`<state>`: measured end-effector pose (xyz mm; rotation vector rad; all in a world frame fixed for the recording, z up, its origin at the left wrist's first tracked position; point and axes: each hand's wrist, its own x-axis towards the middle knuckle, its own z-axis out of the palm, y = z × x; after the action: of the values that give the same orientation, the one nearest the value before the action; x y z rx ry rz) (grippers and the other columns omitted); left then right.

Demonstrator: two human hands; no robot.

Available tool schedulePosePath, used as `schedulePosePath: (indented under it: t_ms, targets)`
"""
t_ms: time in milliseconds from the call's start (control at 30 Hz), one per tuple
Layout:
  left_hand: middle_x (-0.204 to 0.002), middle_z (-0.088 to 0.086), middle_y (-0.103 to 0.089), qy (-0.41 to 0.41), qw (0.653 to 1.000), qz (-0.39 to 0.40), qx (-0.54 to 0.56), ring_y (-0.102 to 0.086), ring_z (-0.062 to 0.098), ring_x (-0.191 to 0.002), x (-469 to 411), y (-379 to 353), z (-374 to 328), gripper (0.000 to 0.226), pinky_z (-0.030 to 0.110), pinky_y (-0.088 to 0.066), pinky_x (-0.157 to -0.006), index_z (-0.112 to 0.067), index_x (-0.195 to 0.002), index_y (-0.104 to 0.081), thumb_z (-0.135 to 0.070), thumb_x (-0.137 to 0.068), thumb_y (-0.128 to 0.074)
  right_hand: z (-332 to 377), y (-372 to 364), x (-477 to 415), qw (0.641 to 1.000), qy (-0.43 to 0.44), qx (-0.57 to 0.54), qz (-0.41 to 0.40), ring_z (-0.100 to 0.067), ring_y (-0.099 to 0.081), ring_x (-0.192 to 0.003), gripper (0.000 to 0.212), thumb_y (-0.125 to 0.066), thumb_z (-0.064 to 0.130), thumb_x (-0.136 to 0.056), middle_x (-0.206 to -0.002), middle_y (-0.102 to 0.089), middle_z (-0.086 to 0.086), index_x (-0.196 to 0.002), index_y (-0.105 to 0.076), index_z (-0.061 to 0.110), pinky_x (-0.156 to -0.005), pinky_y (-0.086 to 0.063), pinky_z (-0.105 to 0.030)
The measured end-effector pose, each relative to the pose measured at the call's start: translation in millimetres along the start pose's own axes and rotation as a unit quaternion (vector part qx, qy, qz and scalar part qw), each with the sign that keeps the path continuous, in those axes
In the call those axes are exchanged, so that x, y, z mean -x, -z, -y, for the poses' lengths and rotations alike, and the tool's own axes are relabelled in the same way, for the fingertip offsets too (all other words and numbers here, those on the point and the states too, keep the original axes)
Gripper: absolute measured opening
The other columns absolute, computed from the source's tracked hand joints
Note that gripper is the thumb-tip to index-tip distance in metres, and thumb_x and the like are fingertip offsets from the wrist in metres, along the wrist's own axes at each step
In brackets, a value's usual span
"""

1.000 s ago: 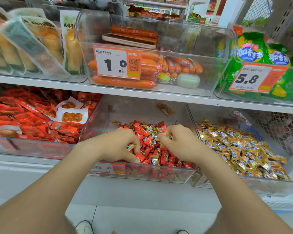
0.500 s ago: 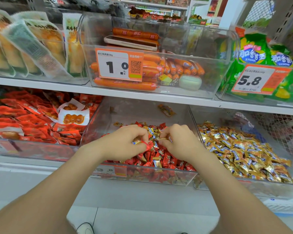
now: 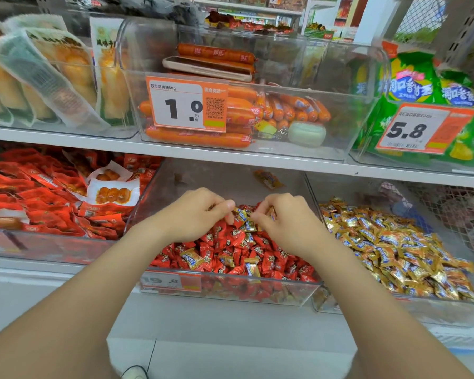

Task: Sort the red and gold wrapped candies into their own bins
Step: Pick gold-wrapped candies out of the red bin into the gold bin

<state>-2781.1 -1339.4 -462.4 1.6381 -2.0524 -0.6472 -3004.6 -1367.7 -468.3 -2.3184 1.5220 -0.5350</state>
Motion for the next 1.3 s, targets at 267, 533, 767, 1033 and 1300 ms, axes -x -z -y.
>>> schedulePosePath:
  t_ms: [267, 533, 767, 1033, 1300]
  targets:
    - [-0.15, 0.007, -0.056, -0.027, 0.992, 0.001, -0.127, -0.048, 0.024, -0.142, -52, -18, 14, 0.042, 0.035, -0.039, -0.117, -0.021, -0.149, -0.055, -0.015, -0.108, -0.046, 6, -5, -18, 0.981, 0.021, 0.157, 0.111, -0.038, -0.065, -0.114, 0.057, -0.065, 0.064, -0.094, -0.124, -0.069, -0.009, -0.139, -0.061, 0.029, -0.089, -0.053, -0.045]
    - [-0.112, -0.011, -0.063, -0.038, 0.982, 0.148, -0.114, -0.058, 0.015, -0.104, -65, -20, 10, 0.015, 0.035, -0.045, -0.085, -0.033, -0.111, -0.068, -0.042, -0.1, -0.067, -2, -12, -33, 0.974, 0.035, 0.152, 0.163, -0.028, -0.063, -0.092, 0.037, -0.072, 0.058, -0.091, -0.099, -0.061, -0.003, -0.109, -0.068, 0.026, -0.079, -0.054, -0.041]
    - [-0.089, -0.017, -0.062, -0.07, 0.994, 0.045, -0.071, -0.056, 0.0, -0.085, -47, -16, 13, 0.008, 0.019, -0.036, -0.066, -0.031, -0.098, -0.065, -0.038, -0.099, -0.068, -11, 3, -25, 0.993, 0.038, 0.045, 0.104, -0.01, -0.06, -0.065, 0.026, -0.06, 0.045, -0.094, -0.067, -0.065, 0.004, -0.082, -0.073, 0.025, -0.069, -0.056, -0.038]
    - [-0.056, -0.008, -0.06, -0.041, 0.999, -0.029, 0.011, -0.044, 0.006, -0.045, -12, 2, 5, 0.023, 0.023, -0.036, -0.048, -0.029, -0.093, -0.069, -0.021, -0.103, -0.049, -13, 19, -7, 0.997, 0.04, -0.061, 0.027, -0.006, -0.045, -0.039, 0.023, -0.053, 0.027, -0.101, -0.053, -0.061, 0.004, -0.091, -0.074, 0.022, -0.045, -0.033, -0.017]
    - [-0.058, -0.003, -0.065, 0.009, 1.0, -0.003, 0.003, -0.062, 0.015, -0.049, 9, -1, 4, 0.053, 0.034, -0.053, -0.056, -0.006, -0.075, -0.06, -0.051, -0.104, -0.056, -8, 2, -5, 0.975, 0.095, 0.118, 0.163, -0.015, -0.067, -0.112, 0.047, -0.058, 0.052, -0.102, -0.122, -0.073, 0.011, -0.148, -0.053, 0.044, -0.097, -0.055, -0.041]
